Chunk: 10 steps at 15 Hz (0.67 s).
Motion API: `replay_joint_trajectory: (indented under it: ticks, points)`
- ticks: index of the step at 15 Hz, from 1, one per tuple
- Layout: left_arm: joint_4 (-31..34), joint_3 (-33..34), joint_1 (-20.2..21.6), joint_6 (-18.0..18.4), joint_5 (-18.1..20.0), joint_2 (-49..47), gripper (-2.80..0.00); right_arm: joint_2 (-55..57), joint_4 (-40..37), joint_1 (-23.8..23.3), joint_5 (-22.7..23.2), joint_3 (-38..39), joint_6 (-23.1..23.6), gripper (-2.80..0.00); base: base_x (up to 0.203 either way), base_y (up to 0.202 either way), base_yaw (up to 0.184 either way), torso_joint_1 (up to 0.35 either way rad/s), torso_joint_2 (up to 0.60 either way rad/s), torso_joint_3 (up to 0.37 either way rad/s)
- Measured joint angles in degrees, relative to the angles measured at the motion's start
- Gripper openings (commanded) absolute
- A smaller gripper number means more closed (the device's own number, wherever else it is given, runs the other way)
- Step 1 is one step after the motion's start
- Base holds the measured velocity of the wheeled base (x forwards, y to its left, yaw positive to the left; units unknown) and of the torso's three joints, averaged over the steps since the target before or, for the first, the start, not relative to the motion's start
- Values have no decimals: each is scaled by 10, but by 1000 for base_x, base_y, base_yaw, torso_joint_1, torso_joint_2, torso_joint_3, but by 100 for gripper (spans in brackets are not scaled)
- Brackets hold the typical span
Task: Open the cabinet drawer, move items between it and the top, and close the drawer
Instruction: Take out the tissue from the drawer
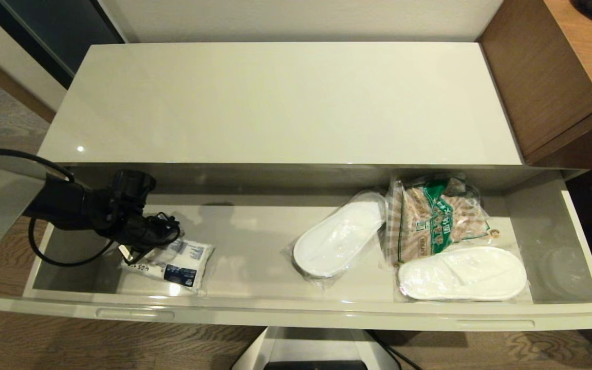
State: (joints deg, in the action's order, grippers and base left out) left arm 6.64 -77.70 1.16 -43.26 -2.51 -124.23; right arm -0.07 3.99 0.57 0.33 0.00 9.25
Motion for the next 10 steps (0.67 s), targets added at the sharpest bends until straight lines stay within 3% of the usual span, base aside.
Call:
replay_joint_trajectory:
  ticks: [6,10]
  points:
    - [-2,-3,-1,0,1,-2,0,0,-1,0,0,0,0,-280,0,0,0,0,0,0]
    - [-6,39,5,-5,18,19,0,0,0,0,0,0,0,-280,0,0,0,0,0,0]
